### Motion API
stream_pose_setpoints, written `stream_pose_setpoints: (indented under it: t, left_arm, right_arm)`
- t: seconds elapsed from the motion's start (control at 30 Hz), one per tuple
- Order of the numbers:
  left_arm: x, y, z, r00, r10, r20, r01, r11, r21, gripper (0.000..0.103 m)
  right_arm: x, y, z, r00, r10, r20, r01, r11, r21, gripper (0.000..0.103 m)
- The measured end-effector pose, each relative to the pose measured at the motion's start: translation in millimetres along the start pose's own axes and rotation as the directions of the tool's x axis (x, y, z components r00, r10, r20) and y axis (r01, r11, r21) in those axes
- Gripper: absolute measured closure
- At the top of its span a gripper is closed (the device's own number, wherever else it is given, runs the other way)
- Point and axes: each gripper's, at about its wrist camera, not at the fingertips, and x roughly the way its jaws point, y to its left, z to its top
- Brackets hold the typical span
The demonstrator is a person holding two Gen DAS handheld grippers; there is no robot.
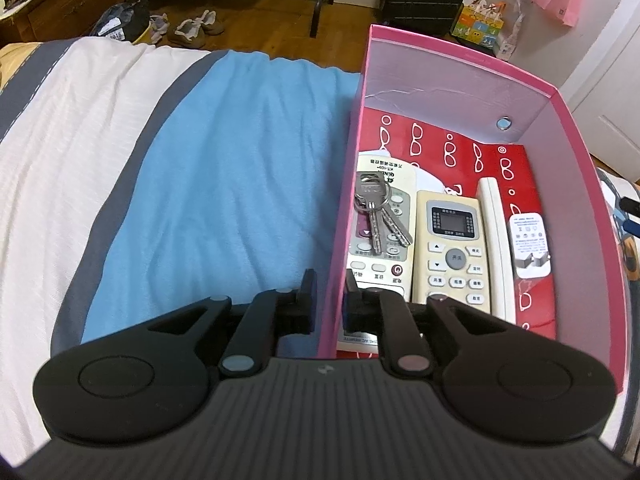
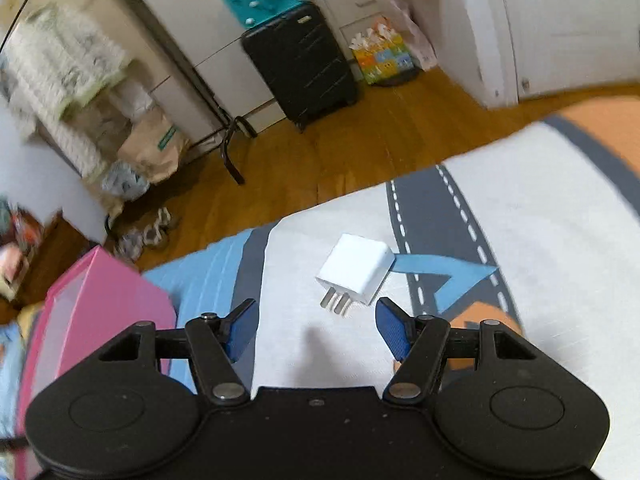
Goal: Organize rigid objects
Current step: 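Move the right gripper to the small white cube charger and grasp it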
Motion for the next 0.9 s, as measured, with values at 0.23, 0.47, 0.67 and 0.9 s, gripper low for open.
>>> stream_pose_setpoints:
  t: [0.23, 0.47, 0.67, 0.9]
  left_arm:
    - [-0.4, 2.0, 0.8, 1.000, -0.005, -0.004, 0.005, 1.000, -0.008, 0.091]
    - [0.7, -1.3, 0.2, 1.000, 0.010, -0.007, -0.010, 1.000, 0.007, 0.091]
    - [1.1, -0.4, 0.8, 1.000, 0.005, -0.011, -0.005, 1.000, 0.003, 0.091]
    - [1.0, -0.7, 0.7, 1.000, 0.005, -0.010, -0.005, 1.000, 0.004, 0.091]
  right_arm:
    - [23.1, 3.3, -1.5, 0.996, -0.093, 0.017, 0.094, 0.995, -0.029, 0.033]
    - [34.4, -7.8, 0.6, 0.993, -0.113, 0.042, 0.113, 0.993, 0.018, 0.031]
    - [38.6, -9.4, -0.7, 0.990, -0.117, 0.074, 0.118, 0.993, -0.011, 0.031]
    - [39.3, 0.0, -5.1, 0.980, -0.162, 0.118, 0.176, 0.977, -0.120, 0.042]
